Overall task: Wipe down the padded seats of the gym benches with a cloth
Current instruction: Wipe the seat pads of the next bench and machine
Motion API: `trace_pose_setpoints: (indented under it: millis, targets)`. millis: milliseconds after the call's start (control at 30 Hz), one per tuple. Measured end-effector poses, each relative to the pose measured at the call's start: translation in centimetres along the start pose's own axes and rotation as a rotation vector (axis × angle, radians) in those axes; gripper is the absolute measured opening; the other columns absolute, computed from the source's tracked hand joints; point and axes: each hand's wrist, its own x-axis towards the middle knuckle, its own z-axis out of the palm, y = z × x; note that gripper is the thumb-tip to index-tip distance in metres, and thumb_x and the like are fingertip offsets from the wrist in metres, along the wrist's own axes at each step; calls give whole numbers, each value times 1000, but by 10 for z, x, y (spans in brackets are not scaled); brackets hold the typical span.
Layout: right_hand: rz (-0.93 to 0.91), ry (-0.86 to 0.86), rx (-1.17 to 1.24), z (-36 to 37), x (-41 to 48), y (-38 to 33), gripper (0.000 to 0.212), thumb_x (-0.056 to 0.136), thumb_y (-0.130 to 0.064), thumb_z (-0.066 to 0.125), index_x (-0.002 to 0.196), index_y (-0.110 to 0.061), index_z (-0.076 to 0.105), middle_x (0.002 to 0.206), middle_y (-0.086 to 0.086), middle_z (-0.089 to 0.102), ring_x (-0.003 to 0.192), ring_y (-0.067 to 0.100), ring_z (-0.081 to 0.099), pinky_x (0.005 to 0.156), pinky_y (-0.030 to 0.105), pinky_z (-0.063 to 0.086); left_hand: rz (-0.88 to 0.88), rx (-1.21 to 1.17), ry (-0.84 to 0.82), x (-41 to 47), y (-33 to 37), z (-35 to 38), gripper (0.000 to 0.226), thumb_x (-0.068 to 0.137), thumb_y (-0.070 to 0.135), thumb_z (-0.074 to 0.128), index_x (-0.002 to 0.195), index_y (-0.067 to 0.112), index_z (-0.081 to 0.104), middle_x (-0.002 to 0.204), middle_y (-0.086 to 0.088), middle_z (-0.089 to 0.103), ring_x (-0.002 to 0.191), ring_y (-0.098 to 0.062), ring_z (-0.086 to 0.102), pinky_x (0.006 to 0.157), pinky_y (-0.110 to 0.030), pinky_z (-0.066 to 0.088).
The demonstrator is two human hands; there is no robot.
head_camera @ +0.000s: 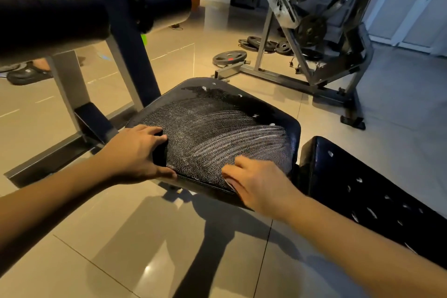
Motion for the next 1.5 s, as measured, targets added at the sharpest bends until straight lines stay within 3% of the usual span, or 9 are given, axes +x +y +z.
trace_pose_setpoints:
  millis: [200, 467, 700, 933, 1000, 1167, 1267, 1433, 1500]
  targets:
    - [711, 72, -251, -14, -6, 100, 26, 104, -28, 47, 121, -16, 63, 111, 8, 63, 97, 34, 64, 84, 42, 54, 10, -4, 15, 0, 1, 1, 156, 31, 111, -3, 157, 27, 34, 165, 2, 29, 150, -20, 27, 119, -38, 29]
    - [-82, -27, -38, 7, 23, -19, 20, 102, -29, 54, 116, -19, 64, 97, 4, 60, 76, 27, 63, 62, 40, 53, -3, -7, -14, 1, 1, -1, 155, 31, 111, -2, 157, 28, 32, 166, 3, 26, 151, -20, 24, 121, -42, 30]
    - [681, 85, -297, -5, 26, 103, 21, 104, -25, 47, 113, -16, 64, 104, 9, 62, 89, 34, 63, 72, 40, 49, -7, -16, -4, -2, 2, 3, 152, 34, 110, -2, 159, 28, 27, 167, 3, 22, 153, -20, 20, 121, -40, 25]
    - [-43, -86, 7, 4, 55, -32, 25, 102, -34, 55, 121, -19, 63, 104, 2, 60, 85, 23, 60, 75, 38, 53, -15, -2, -56, -2, 9, -9, 131, 52, 104, 30, 158, 27, 29, 166, 3, 23, 152, -19, 20, 121, -39, 25]
    - [10, -58, 10, 8, 60, -10, 25, 103, -34, 53, 123, -22, 63, 107, 1, 61, 88, 21, 61, 76, 36, 53, -12, -2, -57, -2, 9, -10, 122, 59, 98, 39, 159, 27, 28, 167, 3, 23, 152, -19, 20, 121, -38, 25]
    - [709, 68, -271, -2, 50, 107, 25, 101, -21, 49, 118, -13, 65, 109, 12, 65, 95, 36, 64, 78, 41, 53, 5, -7, -13, -7, 7, -1, 124, 61, 101, 33, 160, 26, 26, 167, 2, 21, 153, -19, 19, 122, -37, 23]
    - [557, 33, -298, 3, 65, 71, 20, 99, -17, 52, 116, -11, 61, 107, 13, 62, 92, 36, 64, 71, 39, 47, 7, 3, -11, -7, 8, -4, 116, 67, 95, 41, 159, 25, 29, 166, 2, 23, 152, -18, 21, 122, -35, 23]
    - [-9, -59, 26, 19, 79, -41, 19, 101, -27, 54, 115, -18, 64, 101, 6, 60, 85, 31, 62, 69, 39, 50, 13, -1, 3, -3, 5, -4, 150, 36, 110, -2, 156, 27, 35, 164, 2, 29, 150, -19, 27, 119, -37, 28]
    - [55, -34, 15, 18, 82, -20, 25, 105, -29, 48, 121, -18, 63, 108, 5, 61, 91, 28, 63, 73, 37, 48, 10, -8, -3, -3, 4, -2, 143, 43, 110, 7, 157, 28, 33, 165, 3, 27, 151, -18, 25, 120, -36, 27]
